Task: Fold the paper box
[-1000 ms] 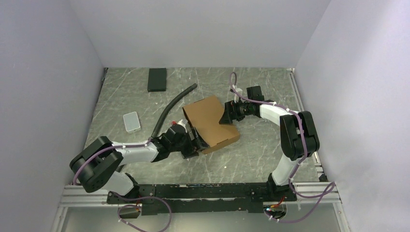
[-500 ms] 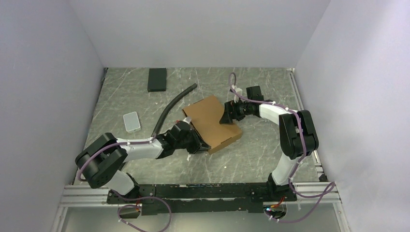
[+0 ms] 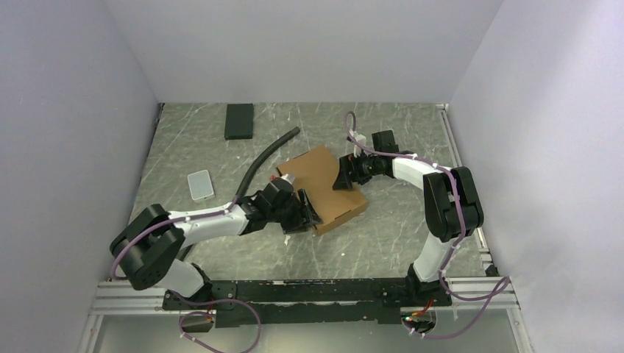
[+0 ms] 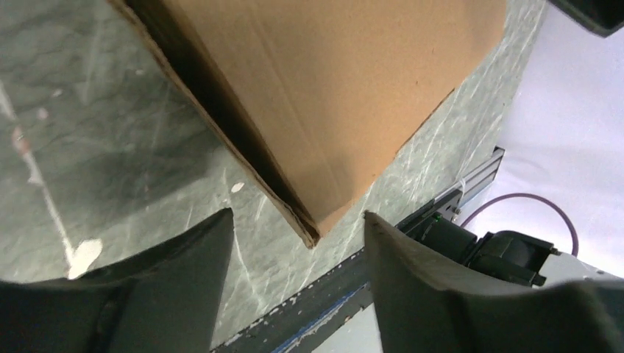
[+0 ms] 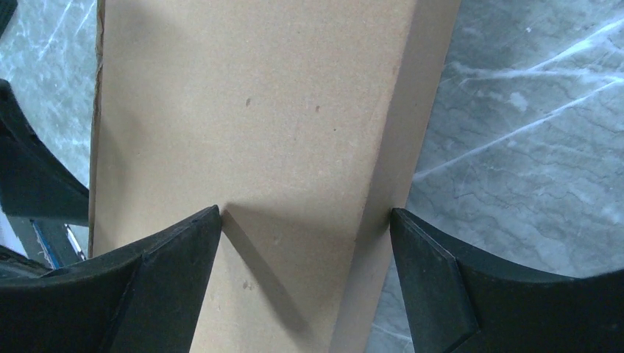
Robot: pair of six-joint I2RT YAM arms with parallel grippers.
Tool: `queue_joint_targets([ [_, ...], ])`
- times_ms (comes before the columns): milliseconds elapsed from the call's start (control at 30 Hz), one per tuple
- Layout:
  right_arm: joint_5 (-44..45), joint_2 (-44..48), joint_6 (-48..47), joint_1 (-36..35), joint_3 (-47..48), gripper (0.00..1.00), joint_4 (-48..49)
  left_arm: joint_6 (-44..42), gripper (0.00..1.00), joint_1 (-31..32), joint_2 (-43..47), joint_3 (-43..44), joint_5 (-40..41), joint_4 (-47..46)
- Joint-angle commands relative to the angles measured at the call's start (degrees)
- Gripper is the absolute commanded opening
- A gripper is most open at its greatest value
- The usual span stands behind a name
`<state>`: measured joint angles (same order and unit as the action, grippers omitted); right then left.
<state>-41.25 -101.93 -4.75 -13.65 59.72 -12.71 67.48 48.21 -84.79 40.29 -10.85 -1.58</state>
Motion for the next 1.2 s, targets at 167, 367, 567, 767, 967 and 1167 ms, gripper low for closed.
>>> queue_joint_targets([
  [167, -1.37, 1.94, -1.42, -0.5, 1.53, 0.89, -1.77, -20.39, 0.9, -9.77, 11.56, 0.18, 4.15, 8.98],
  [367, -0.86, 1.86, -1.64, -0.5, 1.45, 0.89, -1.79, -22.07, 0.9, -28.17, 6.73, 1.83, -7.65, 2.65],
  [567, -0.87, 1.46, -2.01, -0.5, 1.61, 0.89, -2.14, -24.12, 0.87, -31.36, -7.54, 11.97, -10.39, 1.63],
  [767, -1.14, 1.29, -2.21, -0.5, 1.73, 0.88, -2.23, -22.47, 0.76, -31.42, -19.49, 20.61, -13.33, -1.28],
  [967, -0.7, 0.61, -2.69, -0.5, 2.0, 0.88, -2.71, -18.66, 0.2, -31.18, -28.23, 26.44, -18.93, -4.56],
  [1167, -0.32, 0.58, -4.13, -0.45, 2.75, 0.9, -3.95, -20.04, 0.29, -31.06, -23.95, 24.52, -18.09, -4.14],
])
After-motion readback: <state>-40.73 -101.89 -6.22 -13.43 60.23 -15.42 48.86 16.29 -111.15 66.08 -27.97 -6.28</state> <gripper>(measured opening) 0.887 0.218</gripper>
